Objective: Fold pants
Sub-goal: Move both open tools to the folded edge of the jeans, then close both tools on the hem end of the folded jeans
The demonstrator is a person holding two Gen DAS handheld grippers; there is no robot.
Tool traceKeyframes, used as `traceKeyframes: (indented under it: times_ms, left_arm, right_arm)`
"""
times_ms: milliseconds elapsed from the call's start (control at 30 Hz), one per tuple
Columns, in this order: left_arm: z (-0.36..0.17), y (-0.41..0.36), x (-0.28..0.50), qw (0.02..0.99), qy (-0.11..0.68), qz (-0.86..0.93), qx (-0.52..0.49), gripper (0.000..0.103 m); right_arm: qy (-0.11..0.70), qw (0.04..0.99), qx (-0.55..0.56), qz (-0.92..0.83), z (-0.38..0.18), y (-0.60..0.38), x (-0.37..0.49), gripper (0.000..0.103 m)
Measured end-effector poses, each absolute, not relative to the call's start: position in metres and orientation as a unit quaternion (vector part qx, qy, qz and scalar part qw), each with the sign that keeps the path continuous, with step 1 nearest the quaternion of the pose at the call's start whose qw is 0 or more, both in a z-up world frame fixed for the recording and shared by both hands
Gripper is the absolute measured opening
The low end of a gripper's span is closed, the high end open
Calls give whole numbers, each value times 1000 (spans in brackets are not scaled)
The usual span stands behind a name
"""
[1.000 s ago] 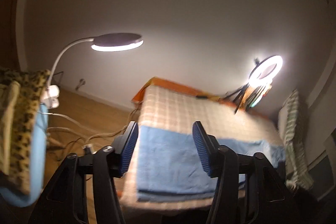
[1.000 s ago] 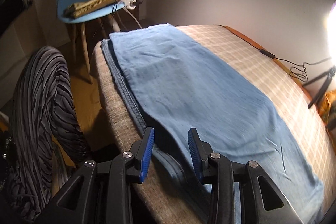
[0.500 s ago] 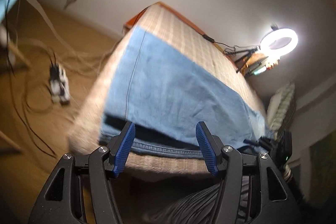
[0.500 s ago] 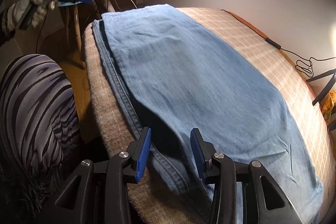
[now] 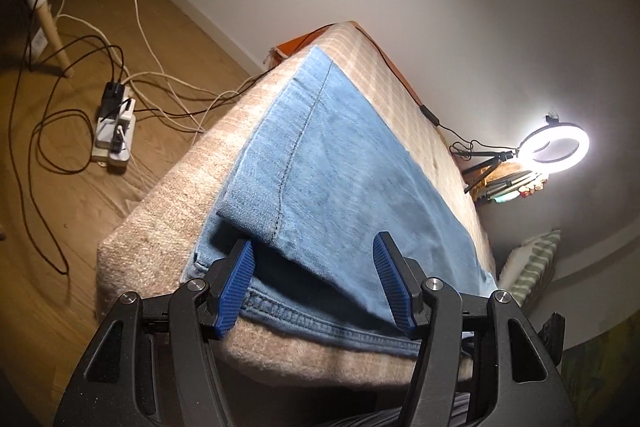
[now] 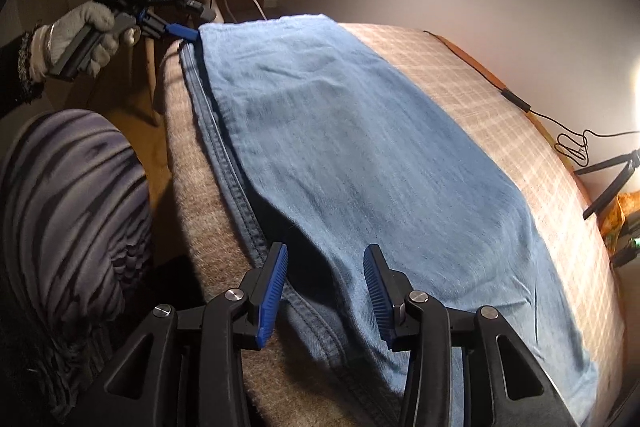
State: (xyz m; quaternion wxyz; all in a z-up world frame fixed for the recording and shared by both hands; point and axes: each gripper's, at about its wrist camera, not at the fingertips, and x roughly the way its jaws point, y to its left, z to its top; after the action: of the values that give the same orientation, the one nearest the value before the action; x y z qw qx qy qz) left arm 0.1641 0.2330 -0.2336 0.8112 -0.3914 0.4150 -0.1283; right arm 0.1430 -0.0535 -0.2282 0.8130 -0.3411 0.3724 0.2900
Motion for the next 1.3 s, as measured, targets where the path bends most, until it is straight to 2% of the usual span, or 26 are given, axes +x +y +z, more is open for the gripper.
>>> traceKeyframes:
  times_ms: [67, 133, 167, 200, 233, 267, 300, 367, 567, 733, 833, 867, 900, 933, 967, 1000, 1300]
  left_arm:
    - [-235, 234, 167, 814, 406, -124, -397, 59]
    - [-236, 237, 169, 815, 394, -118, -408, 55]
    - [-236, 239, 170, 817, 387, -116, -412, 51]
    - [-235, 239, 170, 821, 380, -115, -411, 35]
    - [-232, 238, 172, 829, 375, -112, -399, 18]
    - [-231, 237, 172, 834, 373, -111, -391, 10]
    - [-228, 236, 172, 842, 366, -110, -380, 5]
    - [-223, 235, 171, 848, 358, -111, -376, 5]
    - [-209, 245, 139, 864, 321, -98, -374, 6]
    - [-244, 244, 133, 848, 359, -82, -382, 6]
    - [-247, 244, 130, 844, 364, -80, -386, 7]
    - [-246, 246, 129, 841, 365, -78, -393, 10]
    - [-244, 249, 126, 838, 364, -72, -400, 20]
    - [-243, 252, 122, 837, 360, -58, -408, 41]
    - [-243, 254, 118, 833, 357, -51, -419, 54]
    - [-244, 255, 114, 828, 354, -49, -433, 61]
    - [-255, 253, 115, 810, 338, -62, -476, 61]
  right_arm:
    - [373, 812, -345, 286, -232, -51, 148, 41]
    - [373, 809, -351, 287, -235, -48, 150, 41]
    - [373, 806, -357, 288, -238, -45, 150, 38]
    - [372, 804, -363, 289, -239, -44, 149, 35]
    - [370, 801, -373, 288, -241, -42, 148, 27]
    - [370, 799, -379, 285, -243, -41, 148, 19]
    - [367, 800, -385, 278, -243, -40, 147, 14]
    - [362, 803, -386, 272, -240, -41, 147, 1]
    - [337, 821, -351, 298, -204, -52, 131, 0]
    - [365, 785, -404, 295, -243, -42, 126, 0]
    - [368, 783, -408, 291, -247, -41, 128, 0]
    - [369, 785, -402, 292, -245, -44, 129, 0]
    - [370, 789, -393, 294, -240, -47, 131, 0]
    - [369, 791, -389, 294, -238, -48, 132, 0]
    - [369, 793, -387, 293, -237, -49, 132, 0]
    - [369, 794, -385, 293, -236, -49, 133, 0]
    - [368, 801, -372, 291, -243, -48, 136, 0]
